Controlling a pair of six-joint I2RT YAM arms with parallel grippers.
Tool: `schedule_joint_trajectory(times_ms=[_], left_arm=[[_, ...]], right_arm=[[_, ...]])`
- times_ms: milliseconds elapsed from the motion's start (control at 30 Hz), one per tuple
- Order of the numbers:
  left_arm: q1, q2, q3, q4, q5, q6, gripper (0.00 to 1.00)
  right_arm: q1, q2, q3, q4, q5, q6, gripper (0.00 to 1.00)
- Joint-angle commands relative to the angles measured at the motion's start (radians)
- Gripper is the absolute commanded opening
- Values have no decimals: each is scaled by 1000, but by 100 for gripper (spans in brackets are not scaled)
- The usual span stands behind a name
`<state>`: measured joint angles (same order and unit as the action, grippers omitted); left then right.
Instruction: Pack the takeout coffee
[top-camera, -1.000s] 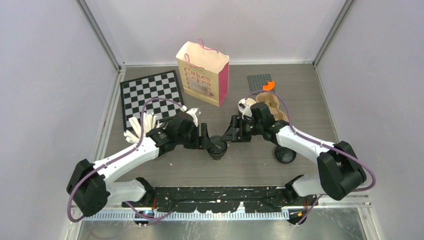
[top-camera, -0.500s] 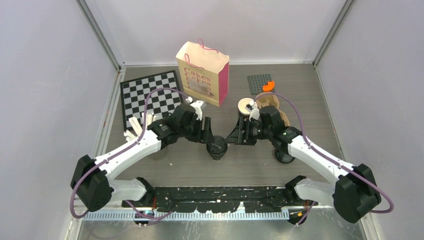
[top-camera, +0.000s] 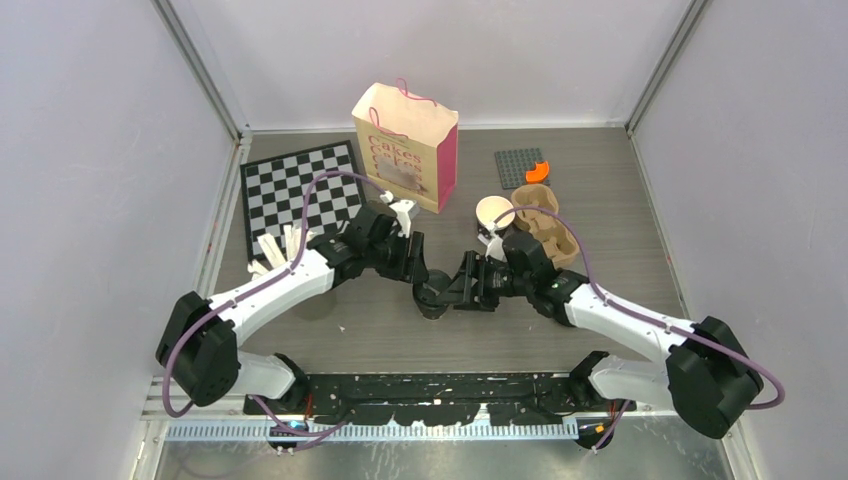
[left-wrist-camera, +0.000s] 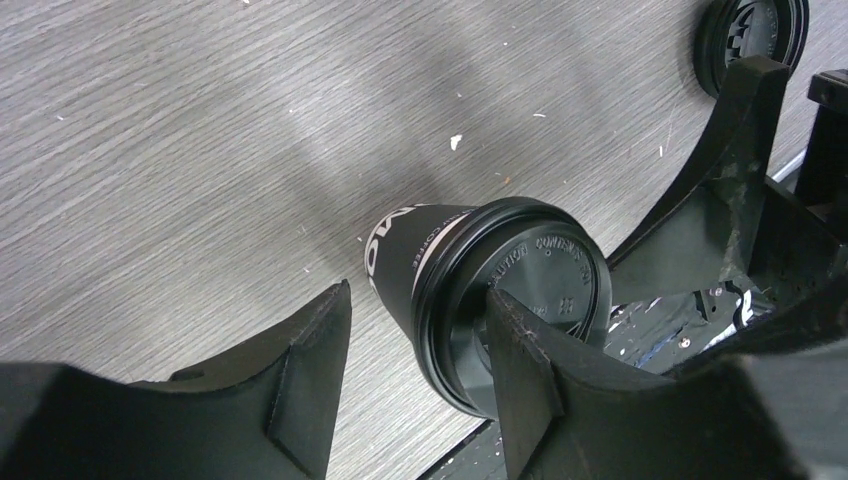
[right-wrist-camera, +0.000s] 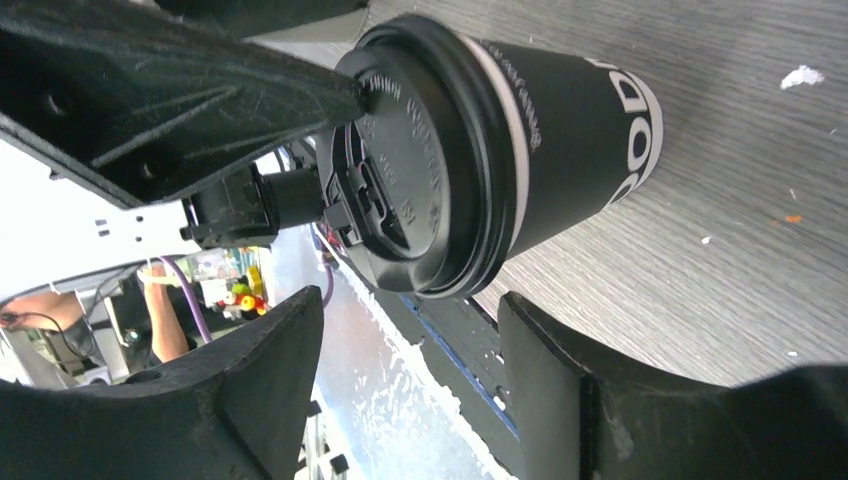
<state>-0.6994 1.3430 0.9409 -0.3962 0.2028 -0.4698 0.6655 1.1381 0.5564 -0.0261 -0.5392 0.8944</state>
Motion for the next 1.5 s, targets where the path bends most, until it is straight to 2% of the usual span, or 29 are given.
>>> schedule_joint_trajectory(times_ms=[0,100,233,467,767,1133,1367,1467], left_arm=[[4,13,11,43,19,15,53],[5,14,-11,54,24,9,51],[4,9,-37,71,30,-1,50],[3,2,-54,77,30,-11,48],[4,0,-66,85,40,-22,47],[5,8,-99,77,9,-13,45],[5,47,-145,144,44,-29,42],[4,61,-156,188,109,-14,41]], right_arm=[[5,33,-15,131,40,63,67],[6,55,-34,189,32,89,61],[11,82,-48,227,31,105,60],[16,77,-63,275,36,142,65],[35,116,-65,318,48,164,64],[49,171,-180,344,98,131,46],[49,213,-262,347,166,119,43],[50,193,-272,366,156,125,44]])
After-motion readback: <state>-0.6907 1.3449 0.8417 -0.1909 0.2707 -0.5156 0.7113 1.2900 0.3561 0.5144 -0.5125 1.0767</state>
